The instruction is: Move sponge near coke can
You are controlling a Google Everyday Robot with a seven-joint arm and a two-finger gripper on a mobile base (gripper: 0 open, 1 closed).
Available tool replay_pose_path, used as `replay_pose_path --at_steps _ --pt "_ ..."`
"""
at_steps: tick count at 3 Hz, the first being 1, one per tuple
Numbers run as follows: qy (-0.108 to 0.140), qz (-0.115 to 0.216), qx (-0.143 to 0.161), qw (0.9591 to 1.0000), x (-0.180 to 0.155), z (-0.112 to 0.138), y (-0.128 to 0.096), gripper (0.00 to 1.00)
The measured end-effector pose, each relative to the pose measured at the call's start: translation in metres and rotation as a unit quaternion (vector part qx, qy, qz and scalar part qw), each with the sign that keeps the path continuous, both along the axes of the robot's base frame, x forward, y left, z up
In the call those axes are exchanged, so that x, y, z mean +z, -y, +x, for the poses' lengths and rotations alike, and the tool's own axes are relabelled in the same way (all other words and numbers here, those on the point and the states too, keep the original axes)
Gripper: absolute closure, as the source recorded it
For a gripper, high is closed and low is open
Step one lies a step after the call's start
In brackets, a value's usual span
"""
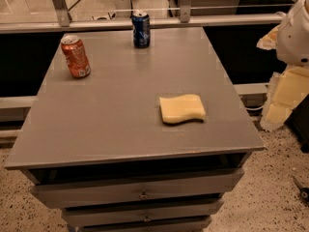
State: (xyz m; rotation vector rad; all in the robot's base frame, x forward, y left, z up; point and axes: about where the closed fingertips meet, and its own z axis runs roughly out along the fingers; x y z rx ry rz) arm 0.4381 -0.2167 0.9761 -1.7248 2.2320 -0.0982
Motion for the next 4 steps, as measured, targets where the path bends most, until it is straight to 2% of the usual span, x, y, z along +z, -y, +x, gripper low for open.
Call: replay_pose_path --at_steps 1,3,4 --pt "0.000 0.000 0.000 1.0000 0.000 0.000 0.000 0.00" --pt "-0.015 0.073 -0.004 0.9972 -0.066 0.052 -0.014 0.00" --pt "-0.025 0.109 0.002 0.9937 -0.103 0.072 -0.034 0.00"
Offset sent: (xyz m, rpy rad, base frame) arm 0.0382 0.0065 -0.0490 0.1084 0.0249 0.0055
